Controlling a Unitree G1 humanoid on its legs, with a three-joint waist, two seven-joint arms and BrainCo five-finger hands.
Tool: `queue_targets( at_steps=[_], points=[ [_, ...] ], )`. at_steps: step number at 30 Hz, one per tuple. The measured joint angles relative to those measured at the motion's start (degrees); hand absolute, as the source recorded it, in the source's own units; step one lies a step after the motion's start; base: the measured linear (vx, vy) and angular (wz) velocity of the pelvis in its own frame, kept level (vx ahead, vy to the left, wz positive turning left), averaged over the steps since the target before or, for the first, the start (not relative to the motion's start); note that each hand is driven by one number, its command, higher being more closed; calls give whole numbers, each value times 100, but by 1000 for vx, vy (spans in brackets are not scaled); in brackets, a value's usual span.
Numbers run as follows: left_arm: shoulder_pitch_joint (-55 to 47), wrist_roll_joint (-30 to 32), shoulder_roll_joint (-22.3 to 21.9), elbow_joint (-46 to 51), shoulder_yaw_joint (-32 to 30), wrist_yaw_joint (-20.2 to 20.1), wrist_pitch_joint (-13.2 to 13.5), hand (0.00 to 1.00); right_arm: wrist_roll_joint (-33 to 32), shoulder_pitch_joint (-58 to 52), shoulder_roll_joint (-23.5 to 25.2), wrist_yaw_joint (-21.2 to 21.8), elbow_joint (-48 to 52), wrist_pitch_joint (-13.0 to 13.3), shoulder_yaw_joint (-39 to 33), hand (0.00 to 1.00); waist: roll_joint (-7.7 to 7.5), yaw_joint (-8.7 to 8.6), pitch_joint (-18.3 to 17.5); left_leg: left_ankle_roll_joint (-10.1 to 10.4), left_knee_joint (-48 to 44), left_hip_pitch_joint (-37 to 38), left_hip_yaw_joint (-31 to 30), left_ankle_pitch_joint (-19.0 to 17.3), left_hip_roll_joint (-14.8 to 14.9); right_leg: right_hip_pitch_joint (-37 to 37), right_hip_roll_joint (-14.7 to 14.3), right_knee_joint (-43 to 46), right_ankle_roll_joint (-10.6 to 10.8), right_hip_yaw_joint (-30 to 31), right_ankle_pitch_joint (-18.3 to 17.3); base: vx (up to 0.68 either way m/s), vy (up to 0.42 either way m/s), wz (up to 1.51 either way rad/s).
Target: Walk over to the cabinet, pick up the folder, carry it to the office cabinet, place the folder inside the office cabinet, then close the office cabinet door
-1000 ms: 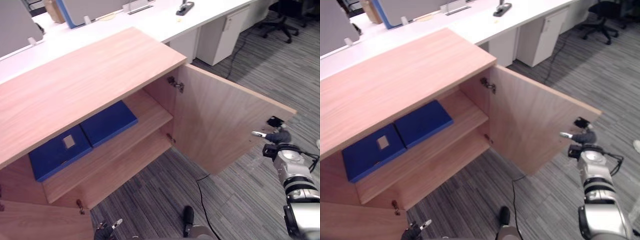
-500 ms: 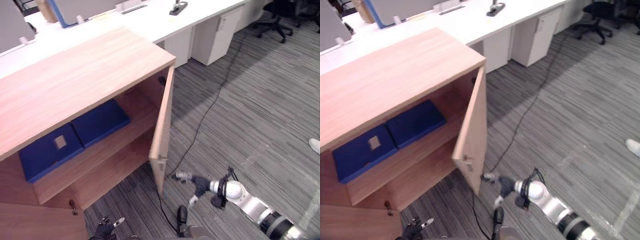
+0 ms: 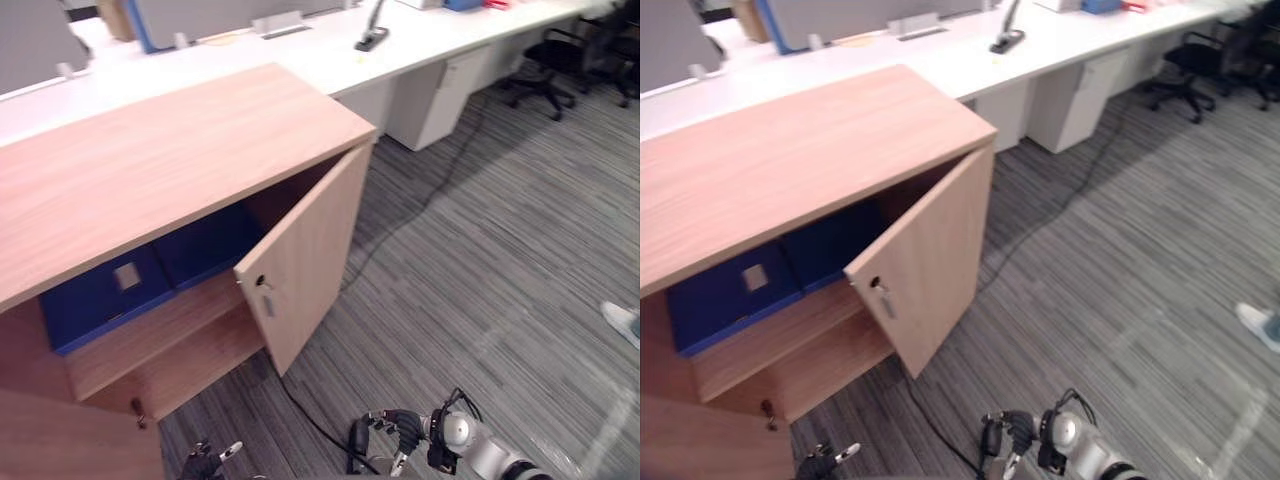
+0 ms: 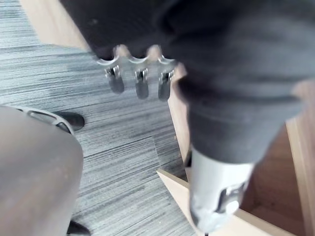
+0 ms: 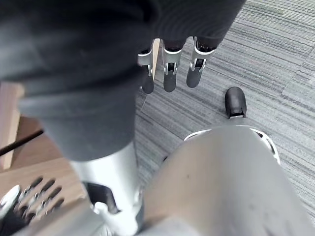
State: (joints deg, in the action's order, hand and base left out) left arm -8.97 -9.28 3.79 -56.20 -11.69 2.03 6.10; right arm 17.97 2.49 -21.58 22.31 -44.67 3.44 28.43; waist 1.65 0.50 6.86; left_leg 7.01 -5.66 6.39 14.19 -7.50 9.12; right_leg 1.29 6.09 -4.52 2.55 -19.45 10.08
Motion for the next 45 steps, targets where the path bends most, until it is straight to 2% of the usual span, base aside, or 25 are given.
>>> queue_targets(
  at_steps=[2,3,4,5,6,7,8,10,13,17,21,22,24,25,26,27,28,29,30,31,32,34,36,39,45],
  points=[
    [35,58,-129,39,189,21,34,0,193,-10,415,-485,-863,-123,-880,0,183,5,-45,-183,-194,-278,-887,-25,-228,-102,414,574,195,-615,-318,-48,161,193],
    [63,81,-202,32,285,33,37,0,222,-11,560,-728,-1200,-196,-1334,0,303,7,-93,-284,-274,-407,-1316,-19,-322,-86,594,982,186,-642,-476,-9,205,212],
    [78,102,-229,29,411,46,27,0,220,-8,704,-961,-1524,-267,-1790,0,354,6,-112,-330,-377,-544,-1743,-16,-447,-50,752,1379,75,-328,-603,18,197,244],
    [113,102,-191,34,594,81,31,0,154,54,829,-1211,-1796,-352,-2337,0,399,16,-96,-410,-519,-680,-2291,37,-604,-6,847,1885,-1,358,-805,12,148,264],
    [178,74,-117,40,648,103,35,0,35,107,974,-1494,-2049,-419,-2708,0,377,54,-84,-395,-650,-806,-2740,60,-722,-31,787,2044,187,1197,-1180,4,40,229],
    [190,62,-36,47,638,122,37,0,-53,146,1073,-1610,-2160,-454,-2817,0,259,93,-88,-348,-706,-893,-2915,89,-820,-47,777,2069,281,1443,-1266,22,-91,191],
    [216,42,137,51,621,160,39,0,-269,251,1262,-1793,-2314,-495,-2954,0,22,222,-98,-248,-817,-1086,-3192,146,-987,-128,872,2018,546,1497,-1482,51,-147,129],
    [193,8,219,49,524,216,-2,0,-572,449,1550,-1970,-2405,-549,-3162,0,-68,385,-28,-117,-878,-1346,-3490,214,-1015,-327,819,1623,681,1158,-1624,63,-198,85],
    [58,-320,93,50,321,277,-21,0,-790,503,1749,-2142,-2490,-594,-3426,0,-1,487,-17,27,-793,-1402,-3749,294,-845,-641,589,1171,688,787,-1648,30,-227,48],
    [-35,-657,29,49,175,278,-20,0,-1040,354,1789,-2311,-2490,-615,-3629,0,10,513,-11,252,-538,-1324,-4068,453,-578,-833,293,1079,584,446,-1693,-29,-181,39],
    [-50,-764,7,62,124,277,-26,0,-1439,218,1812,-2426,-2490,-608,-3729,0,20,518,15,348,-165,-1334,-4400,791,-453,-908,131,999,488,46,-1724,-79,-115,56],
    [-50,-846,1,78,124,276,-40,0,-1459,160,1848,-2439,-2489,-608,-3854,0,14,518,45,320,-24,-1341,-4322,987,-452,-980,137,985,461,-136,-1740,-39,-74,82],
    [-65,-936,-11,204,143,277,-69,0,-1457,161,1849,-2458,-2490,-602,-3968,0,-30,515,101,122,162,-1438,-3607,1436,-493,-1041,213,1012,407,-428,-1770,-34,-40,91],
    [-65,-958,-13,340,197,276,-75,0,-1457,197,1850,-2459,-2490,-607,-4085,0,-40,508,162,-109,357,-1477,-2846,1725,-466,-973,263,1013,353,-604,-1738,-77,59,78],
    [-44,-1058,10,415,199,270,-75,0,-1456,254,1890,-2458,-2497,-610,-4102,0,-100,527,256,-360,86,-1656,-1917,1512,-358,-890,336,1066,333,-788,-1695,-84,82,66],
    [-25,-1115,34,415,174,268,-94,0,-1456,300,1902,-2455,-2496,-610,-4164,0,-133,524,318,-481,-557,-1894,-1416,1266,-290,-855,413,1172,352,-860,-1689,-67,132,40],
    [-55,-1174,60,411,183,261,-138,0,-1457,327,1901,-2456,-2498,-622,-4321,0,-140,526,339,-669,-1920,-2194,-645,698,-172,-850,525,1317,383,-886,-1727,-7,101,38],
    [-150,-1199,35,417,254,249,-138,0,-1460,277,1849,-2457,-2474,-630,-4374,0,0,504,301,-716,-2186,-2244,-157,517,-109,-876,492,1409,423,-901,-1831,15,106,48],
    [-130,-1200,61,410,294,238,-147,0,-1467,263,1848,-2455,-2480,-636,-4434,0,36,472,298,-719,-1985,-2216,-140,516,-169,-858,499,1412,454,-930,-1884,17,93,80],
    [-59,-1212,119,400,377,195,-146,0,-1486,265,1855,-2458,-2485,-668,-4546,0,-36,450,321,-778,-1220,-2067,-302,774,-453,-802,494,1293,456,-922,-1896,-23,67,122],
    [18,-1310,204,355,354,145,-177,0,-1535,200,1905,-2459,-2503,-680,-4721,0,-166,334,358,-851,-577,-1880,-370,976,-768,-810,595,1094,277,-905,-1807,-29,112,131],
    [-52,-1508,122,203,199,117,-268,0,-1697,179,1887,-2458,-2498,-706,-4988,0,-108,370,377,-899,-865,-1817,-237,699,-789,-852,695,1224,405,-1063,-1796,3,83,71],
    [-231,-1880,68,106,57,113,-361,0,-1983,119,1900,-2457,-2461,-701,-5113,0,-148,346,363,-975,51,-1451,-425,1212,-1164,-884,815,1134,392,-1060,-1798,51,71,50],
    [-298,-2097,-119,294,-385,130,-395,0,-2254,65,1894,-2457,-2457,-681,-5208,0,-111,332,362,-1005,1082,-971,-742,1782,-1391,-1047,832,1079,382,-1217,-1790,30,51,57],
    [-401,-2114,-437,1382,-1118,214,-391,0,-2356,-27,1909,-2455,-2296,-673,-5208,0,-61,247,331,-1016,1109,-822,-772,1761,-1456,-1265,881,1029,384,-1310,-1792,-4,15,8]
  ],
)
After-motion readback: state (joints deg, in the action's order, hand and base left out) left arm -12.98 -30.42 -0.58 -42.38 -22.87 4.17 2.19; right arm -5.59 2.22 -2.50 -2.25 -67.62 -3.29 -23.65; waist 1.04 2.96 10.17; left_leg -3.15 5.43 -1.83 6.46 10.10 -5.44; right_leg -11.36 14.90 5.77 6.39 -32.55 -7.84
